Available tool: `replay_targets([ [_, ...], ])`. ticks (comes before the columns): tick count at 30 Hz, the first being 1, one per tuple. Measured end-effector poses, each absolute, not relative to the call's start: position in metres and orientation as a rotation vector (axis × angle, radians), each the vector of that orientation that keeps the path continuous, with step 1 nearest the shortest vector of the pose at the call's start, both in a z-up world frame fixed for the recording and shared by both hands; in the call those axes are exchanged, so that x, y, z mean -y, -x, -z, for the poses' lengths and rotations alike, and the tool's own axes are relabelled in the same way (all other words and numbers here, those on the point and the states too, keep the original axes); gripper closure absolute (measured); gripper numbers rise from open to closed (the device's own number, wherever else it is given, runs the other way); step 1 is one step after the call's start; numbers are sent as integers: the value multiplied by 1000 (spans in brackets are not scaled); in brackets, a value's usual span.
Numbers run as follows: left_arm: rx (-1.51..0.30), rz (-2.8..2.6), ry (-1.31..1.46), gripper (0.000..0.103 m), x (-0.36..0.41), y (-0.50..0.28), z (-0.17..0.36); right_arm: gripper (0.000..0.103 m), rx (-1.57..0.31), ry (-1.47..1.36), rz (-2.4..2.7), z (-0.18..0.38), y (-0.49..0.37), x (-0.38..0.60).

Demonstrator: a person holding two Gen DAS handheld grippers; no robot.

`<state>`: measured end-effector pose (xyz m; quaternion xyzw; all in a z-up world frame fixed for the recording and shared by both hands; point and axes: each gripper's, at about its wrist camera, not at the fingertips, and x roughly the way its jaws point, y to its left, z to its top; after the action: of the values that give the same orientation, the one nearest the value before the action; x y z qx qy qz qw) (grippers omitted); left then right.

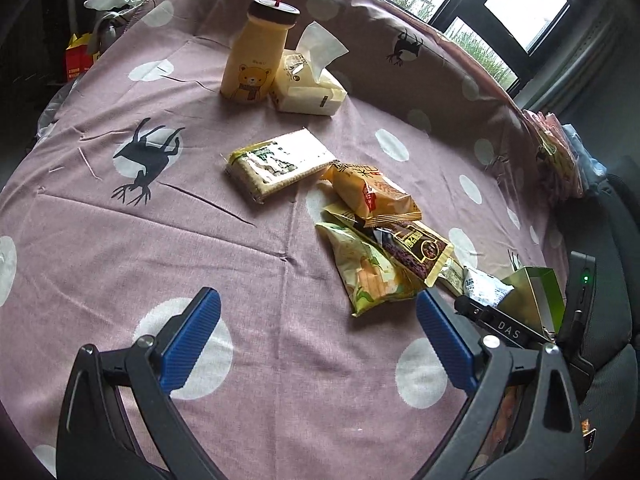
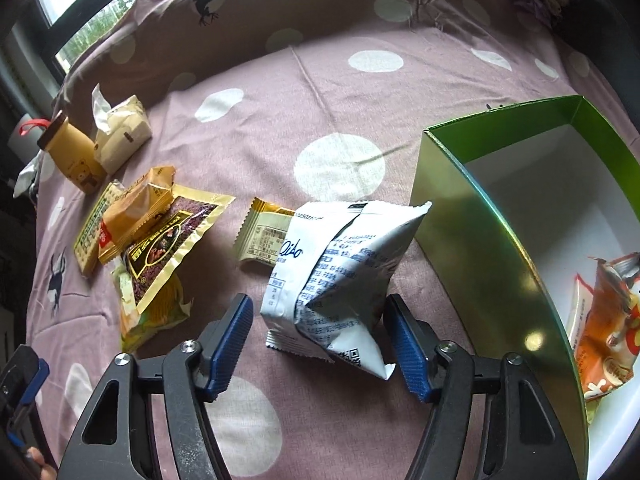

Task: Organize snacks

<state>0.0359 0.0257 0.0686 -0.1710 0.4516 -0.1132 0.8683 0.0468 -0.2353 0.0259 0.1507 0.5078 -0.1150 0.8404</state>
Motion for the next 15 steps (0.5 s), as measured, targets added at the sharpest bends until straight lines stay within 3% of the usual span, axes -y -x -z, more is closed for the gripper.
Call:
replay_targets([
  [8,-963,264,360,5,-25,-38,-66,45,-1048,-447,77,-35,-33,233],
  [15,-997,259,338,5,-21,-42,-59,45,-1172,-396,-230,-30,-25,187],
])
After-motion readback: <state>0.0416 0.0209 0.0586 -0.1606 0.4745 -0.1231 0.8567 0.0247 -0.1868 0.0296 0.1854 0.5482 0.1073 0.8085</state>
